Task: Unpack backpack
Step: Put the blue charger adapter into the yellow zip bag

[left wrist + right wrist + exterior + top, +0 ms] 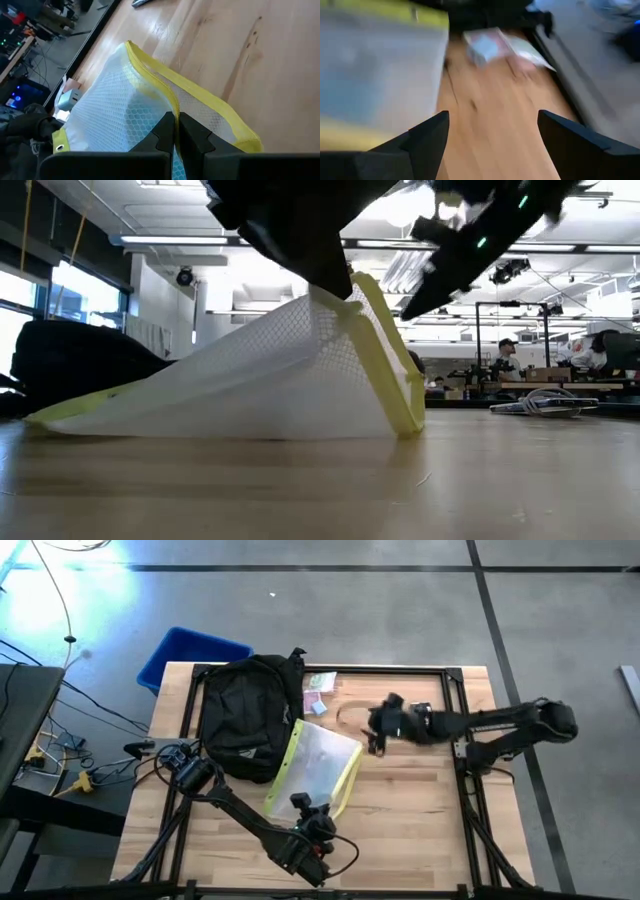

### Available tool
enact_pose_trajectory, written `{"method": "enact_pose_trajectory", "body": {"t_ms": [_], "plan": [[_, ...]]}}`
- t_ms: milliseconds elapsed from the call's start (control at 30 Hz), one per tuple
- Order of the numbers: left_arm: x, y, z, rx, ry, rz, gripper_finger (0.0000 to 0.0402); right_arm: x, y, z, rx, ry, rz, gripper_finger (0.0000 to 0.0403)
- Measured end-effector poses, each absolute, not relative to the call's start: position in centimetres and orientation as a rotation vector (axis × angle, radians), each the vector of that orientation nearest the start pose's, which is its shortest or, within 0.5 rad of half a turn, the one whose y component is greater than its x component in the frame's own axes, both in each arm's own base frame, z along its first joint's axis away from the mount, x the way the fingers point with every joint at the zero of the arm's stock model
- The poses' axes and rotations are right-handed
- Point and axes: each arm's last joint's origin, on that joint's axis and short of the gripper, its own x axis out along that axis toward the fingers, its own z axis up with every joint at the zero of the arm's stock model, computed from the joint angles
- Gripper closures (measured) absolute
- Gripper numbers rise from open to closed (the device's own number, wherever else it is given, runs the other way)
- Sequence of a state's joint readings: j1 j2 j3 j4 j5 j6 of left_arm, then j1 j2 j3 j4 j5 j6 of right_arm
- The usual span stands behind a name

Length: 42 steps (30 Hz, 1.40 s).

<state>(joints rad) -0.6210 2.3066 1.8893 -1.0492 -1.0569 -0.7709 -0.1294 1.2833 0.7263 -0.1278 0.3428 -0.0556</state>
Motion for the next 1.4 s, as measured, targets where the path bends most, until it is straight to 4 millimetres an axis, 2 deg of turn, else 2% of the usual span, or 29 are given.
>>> {"method": "enact_pose_trajectory", "body": {"t_ms": [100,200,300,400,533,667,900,1033,1400], "plan": [[38.3,-24.5,17.3,0.449,0.764,0.642,0.0402,26.1,-8.5,20.2,0.003,0.536,-0.366,0.0114],[38.3,-24.5,17.3,0.472,0.772,0.632,0.0402,27.2,-11.8,18.7,0.063,0.518,-0.391,0.0115],[38.3,-24.5,17.3,0.463,0.769,0.637,0.0402,29.6,-13.9,17.2,0.096,0.563,-0.412,0.0115],[38.3,-24.5,17.3,0.45,0.772,0.635,0.0402,32.1,-15.1,15.6,0.123,0.636,-0.397,0.0115],[38.4,-24.4,17.3,0.422,0.766,0.645,0.0402,34.8,-15.9,14.5,0.148,0.675,-0.345,0.0115],[38.5,-24.2,17.3,0.398,0.76,0.657,0.0402,37.0,-15.7,14.3,0.192,0.646,-0.291,0.0115],[39.0,-23.5,17.2,0.366,0.755,0.684,0.0402,39.7,-14.9,13.8,0.063,0.663,-0.386,0.0115],[39.1,-23.3,17.3,0.34,0.747,0.697,0.0402,40.3,-14.9,13.7,0.071,0.67,-0.399,0.0115],[39.2,-23.2,17.2,0.333,0.743,0.701,0.0402,40.1,-15.7,13.3,0.114,0.696,-0.4,0.0115]]}}
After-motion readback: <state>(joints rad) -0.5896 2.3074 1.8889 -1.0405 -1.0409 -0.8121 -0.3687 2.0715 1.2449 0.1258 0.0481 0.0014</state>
